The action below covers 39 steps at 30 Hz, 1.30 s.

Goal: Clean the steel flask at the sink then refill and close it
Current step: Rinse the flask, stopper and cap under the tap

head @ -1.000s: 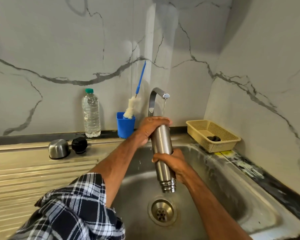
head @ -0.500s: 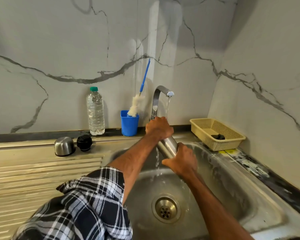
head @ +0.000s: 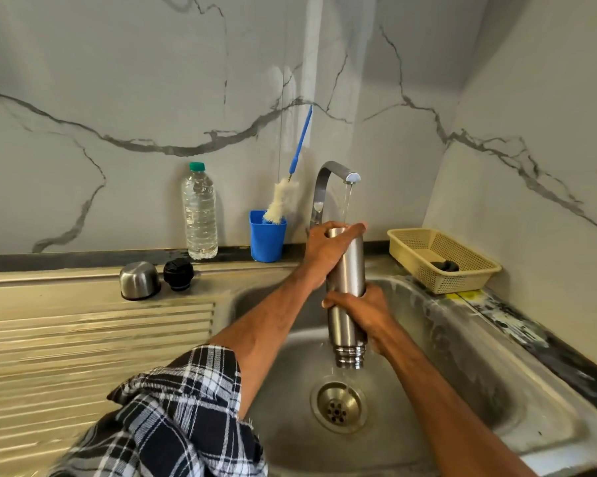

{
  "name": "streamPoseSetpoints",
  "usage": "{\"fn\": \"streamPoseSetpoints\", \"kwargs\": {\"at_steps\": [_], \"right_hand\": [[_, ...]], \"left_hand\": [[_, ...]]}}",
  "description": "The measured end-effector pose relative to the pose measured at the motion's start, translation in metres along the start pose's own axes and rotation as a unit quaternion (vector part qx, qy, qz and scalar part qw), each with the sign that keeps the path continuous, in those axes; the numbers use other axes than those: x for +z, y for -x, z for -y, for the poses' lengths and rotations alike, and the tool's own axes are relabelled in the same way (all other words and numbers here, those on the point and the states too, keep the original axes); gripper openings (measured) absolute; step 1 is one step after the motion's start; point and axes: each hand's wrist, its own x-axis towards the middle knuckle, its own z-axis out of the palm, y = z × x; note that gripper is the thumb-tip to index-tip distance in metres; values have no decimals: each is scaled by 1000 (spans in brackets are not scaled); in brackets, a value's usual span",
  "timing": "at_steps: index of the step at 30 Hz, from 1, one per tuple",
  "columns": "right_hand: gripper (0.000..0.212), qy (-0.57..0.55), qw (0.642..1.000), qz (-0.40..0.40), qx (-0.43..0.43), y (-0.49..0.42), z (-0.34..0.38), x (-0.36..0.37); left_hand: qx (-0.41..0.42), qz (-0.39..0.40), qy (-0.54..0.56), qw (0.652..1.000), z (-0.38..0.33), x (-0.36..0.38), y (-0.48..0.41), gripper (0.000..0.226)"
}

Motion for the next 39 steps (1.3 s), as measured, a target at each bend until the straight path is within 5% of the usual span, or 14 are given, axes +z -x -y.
{"fn": "streamPoseSetpoints", "kwargs": {"at_steps": [7,9,14,21,28,39], "right_hand": [[53,121,992,-39,-22,-11,-11,-5],[56,136,990,-35,-24,-11,-13,-5],[65,129,991,-33,-14,-12,-12,-9],[70,149,988,-23,-39,-12,-14,-7],[72,145,989,-13,-32,-17,-18,-5],[74,162,986,-9,-43,-19,-23,4]], "left_hand": [[146,-43,-284,947,12,8,-1,56],[135,-54,-289,946,9,5,-2,58],[-31,1,-159,987,8,-6,-20,130],[-56,57,-135,988,24,-10,-41,152],[-27,82,-127,988,18,-19,-33,136],[-15,120,-267,956,6,-29,-33,88]]}}
